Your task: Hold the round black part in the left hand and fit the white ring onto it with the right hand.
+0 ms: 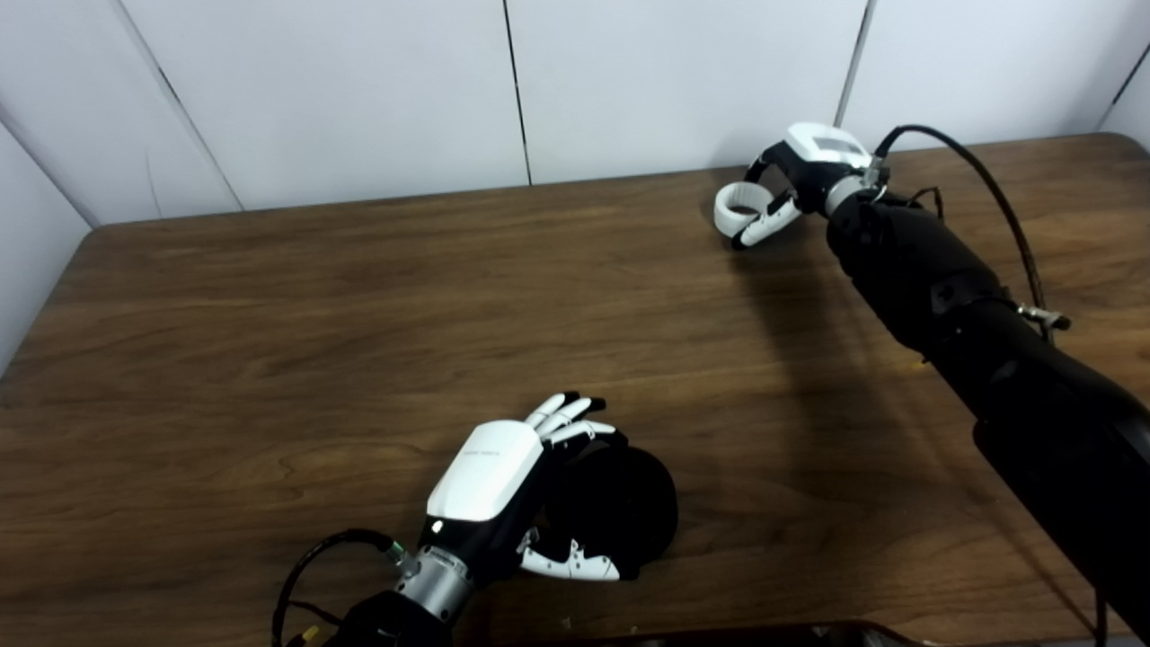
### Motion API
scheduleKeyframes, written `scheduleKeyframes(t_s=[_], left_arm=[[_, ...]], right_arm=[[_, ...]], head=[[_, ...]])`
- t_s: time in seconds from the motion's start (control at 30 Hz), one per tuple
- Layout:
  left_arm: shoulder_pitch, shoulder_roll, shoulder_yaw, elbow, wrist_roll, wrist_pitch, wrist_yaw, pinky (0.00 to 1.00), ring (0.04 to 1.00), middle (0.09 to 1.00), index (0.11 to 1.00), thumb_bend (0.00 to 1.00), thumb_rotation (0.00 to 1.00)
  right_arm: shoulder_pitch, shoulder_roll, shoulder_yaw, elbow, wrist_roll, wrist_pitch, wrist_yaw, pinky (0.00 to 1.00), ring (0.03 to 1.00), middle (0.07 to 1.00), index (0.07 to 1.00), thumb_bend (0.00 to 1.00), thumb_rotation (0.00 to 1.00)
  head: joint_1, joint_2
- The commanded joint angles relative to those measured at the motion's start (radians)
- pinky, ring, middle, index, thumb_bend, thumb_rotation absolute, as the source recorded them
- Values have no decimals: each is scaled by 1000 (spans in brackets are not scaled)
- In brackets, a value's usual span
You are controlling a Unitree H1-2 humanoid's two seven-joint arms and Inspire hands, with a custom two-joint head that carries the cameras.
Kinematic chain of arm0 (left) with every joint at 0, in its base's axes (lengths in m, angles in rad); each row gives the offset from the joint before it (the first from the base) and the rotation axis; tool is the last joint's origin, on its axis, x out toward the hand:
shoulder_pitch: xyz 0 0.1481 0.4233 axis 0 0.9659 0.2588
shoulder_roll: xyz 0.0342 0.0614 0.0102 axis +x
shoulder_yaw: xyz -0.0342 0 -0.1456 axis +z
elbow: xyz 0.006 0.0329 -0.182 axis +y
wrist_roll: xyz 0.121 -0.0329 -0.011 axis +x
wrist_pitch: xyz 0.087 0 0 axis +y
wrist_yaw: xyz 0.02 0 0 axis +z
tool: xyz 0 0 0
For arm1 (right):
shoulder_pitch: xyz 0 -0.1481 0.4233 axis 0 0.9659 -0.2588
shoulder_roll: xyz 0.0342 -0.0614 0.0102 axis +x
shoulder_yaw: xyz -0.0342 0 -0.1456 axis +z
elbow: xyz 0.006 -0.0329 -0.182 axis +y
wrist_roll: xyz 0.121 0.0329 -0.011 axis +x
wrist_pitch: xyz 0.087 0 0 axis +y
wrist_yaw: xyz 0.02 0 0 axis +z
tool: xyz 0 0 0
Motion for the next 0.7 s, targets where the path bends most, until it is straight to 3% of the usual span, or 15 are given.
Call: scheduleKeyframes(t_s=[0.0, 0.67], left_arm=[[22, 23, 1, 24, 0, 45, -53, 784, 966, 932, 732, 873, 346], [24, 24, 1, 17, 4, 47, -56, 791, 966, 929, 731, 870, 354]], right_arm=[[-72, -6, -4, -9, -4, -5, -28, 871, 960, 901, 702, 849, 322], [-67, -2, 1, 13, -7, 0, -30, 873, 960, 898, 675, 833, 277]], head=[[-1, 1], [-1, 5]])
